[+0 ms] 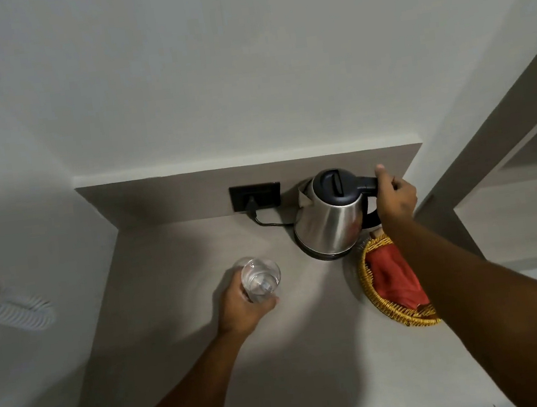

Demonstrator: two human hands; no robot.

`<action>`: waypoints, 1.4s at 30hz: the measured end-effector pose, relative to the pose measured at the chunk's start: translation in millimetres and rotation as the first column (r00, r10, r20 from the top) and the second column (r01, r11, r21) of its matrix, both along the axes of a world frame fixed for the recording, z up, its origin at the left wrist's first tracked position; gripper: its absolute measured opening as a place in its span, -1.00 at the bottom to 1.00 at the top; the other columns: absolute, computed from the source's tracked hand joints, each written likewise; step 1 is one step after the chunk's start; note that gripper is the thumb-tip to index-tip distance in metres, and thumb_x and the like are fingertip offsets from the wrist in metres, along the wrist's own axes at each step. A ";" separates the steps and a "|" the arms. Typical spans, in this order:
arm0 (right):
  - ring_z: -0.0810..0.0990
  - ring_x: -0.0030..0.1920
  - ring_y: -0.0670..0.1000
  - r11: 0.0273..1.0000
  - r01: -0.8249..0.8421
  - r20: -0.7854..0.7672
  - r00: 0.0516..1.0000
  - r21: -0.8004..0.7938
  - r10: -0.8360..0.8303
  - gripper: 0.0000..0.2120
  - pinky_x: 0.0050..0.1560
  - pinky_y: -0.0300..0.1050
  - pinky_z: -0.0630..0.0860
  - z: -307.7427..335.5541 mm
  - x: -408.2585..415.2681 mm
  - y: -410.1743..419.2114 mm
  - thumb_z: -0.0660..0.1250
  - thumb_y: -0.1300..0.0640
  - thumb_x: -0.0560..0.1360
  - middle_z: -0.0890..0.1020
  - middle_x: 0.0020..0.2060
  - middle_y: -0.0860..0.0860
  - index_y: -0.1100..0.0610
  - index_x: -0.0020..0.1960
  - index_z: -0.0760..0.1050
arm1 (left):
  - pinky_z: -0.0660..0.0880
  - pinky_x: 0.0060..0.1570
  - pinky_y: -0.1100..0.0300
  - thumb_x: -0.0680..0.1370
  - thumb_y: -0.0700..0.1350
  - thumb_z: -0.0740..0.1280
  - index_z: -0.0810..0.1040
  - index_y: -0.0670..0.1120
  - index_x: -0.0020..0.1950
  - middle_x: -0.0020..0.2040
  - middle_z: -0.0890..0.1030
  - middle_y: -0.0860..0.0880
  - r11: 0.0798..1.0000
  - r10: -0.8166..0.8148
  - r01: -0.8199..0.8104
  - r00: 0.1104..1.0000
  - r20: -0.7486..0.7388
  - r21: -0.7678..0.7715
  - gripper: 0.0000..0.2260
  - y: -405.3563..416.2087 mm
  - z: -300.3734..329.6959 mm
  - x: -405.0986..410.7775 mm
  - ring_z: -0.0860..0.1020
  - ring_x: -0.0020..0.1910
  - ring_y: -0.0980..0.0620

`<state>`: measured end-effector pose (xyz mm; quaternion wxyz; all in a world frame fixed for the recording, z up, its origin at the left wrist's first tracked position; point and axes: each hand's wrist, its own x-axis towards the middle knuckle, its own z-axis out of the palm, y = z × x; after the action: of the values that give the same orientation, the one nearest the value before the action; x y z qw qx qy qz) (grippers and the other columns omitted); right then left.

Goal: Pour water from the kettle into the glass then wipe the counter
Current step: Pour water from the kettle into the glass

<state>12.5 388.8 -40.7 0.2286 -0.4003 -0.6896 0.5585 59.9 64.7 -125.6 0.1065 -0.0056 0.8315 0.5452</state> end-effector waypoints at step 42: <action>0.47 -0.36 0.04 -0.481 -0.238 0.531 0.498 0.844 0.686 -0.59 -0.11 -0.10 0.17 113.7 0.2 -158.4 0.33 -0.13 0.51 0.56 -0.43 0.03 0.16 -0.34 0.55 | 0.45 -0.15 0.63 0.26 -0.13 0.70 0.60 -0.04 0.26 0.04 0.66 0.08 0.999 -0.021 0.021 1.000 0.015 -0.046 -0.40 -10.0 -7.2 3.3 0.63 0.03 0.10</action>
<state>12.7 230.3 73.0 0.2394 0.3853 -0.8897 -0.0520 63.2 54.6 -132.8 0.1183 -0.0034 0.8431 0.5246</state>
